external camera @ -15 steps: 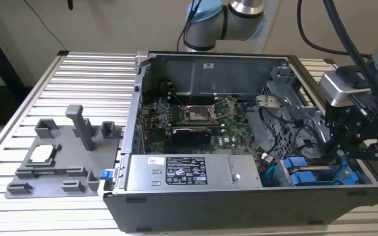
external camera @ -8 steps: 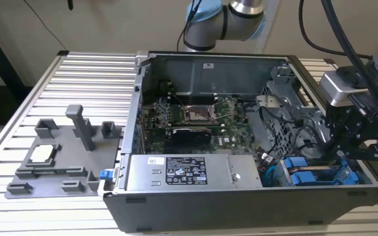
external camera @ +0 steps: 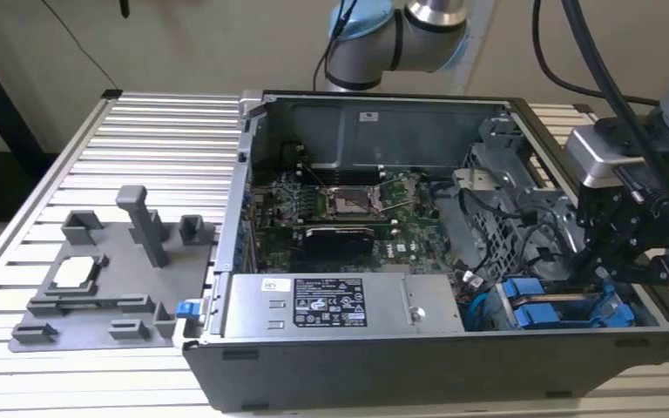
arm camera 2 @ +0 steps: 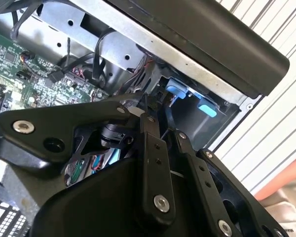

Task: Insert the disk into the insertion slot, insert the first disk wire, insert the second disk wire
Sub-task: 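Insert the first disk wire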

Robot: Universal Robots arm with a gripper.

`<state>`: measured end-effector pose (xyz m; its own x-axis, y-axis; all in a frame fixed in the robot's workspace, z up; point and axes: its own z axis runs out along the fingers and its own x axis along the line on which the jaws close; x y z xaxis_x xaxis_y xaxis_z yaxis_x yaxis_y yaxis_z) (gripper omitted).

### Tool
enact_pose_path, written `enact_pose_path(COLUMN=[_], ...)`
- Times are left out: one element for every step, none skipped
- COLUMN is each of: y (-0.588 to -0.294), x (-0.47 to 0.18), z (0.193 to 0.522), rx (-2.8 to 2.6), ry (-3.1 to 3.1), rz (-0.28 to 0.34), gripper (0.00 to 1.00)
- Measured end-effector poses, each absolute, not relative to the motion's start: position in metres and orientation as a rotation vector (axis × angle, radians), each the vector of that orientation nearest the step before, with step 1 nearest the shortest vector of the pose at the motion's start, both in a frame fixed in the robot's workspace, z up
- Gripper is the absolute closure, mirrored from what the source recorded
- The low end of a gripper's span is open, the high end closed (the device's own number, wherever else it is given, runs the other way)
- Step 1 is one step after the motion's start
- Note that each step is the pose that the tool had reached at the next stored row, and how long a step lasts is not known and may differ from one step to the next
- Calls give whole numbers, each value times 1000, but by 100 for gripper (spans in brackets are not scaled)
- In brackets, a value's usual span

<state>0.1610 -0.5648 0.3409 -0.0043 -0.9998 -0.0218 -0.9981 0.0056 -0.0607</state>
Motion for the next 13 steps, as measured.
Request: enact_pose_path(y=[-565,-565,-565,-565,-565,-565,-565,-565,-565,-565,-565,-565,-565], x=[161,161,161,161,161,161,161,161,161,161,161,161,161], z=[341,341,341,341,341,340,340,340,340,340,339,339,339], rx=[-2172,-2170,-2168,-2168,-2167,-2167,-2166,-2165,-2165,-2164,-2163,-2162,-2162], ry=[2188,2190,2192,2192,2193,2193,2194,2194,2195,2196,2196,2198,2199], rz=[-43,-43,-43,-43,-43,-43,-43,-43,-43,-43,-43,-43,-43], gripper=[81,81,81,81,81,81,81,81,81,81,81,81,81])
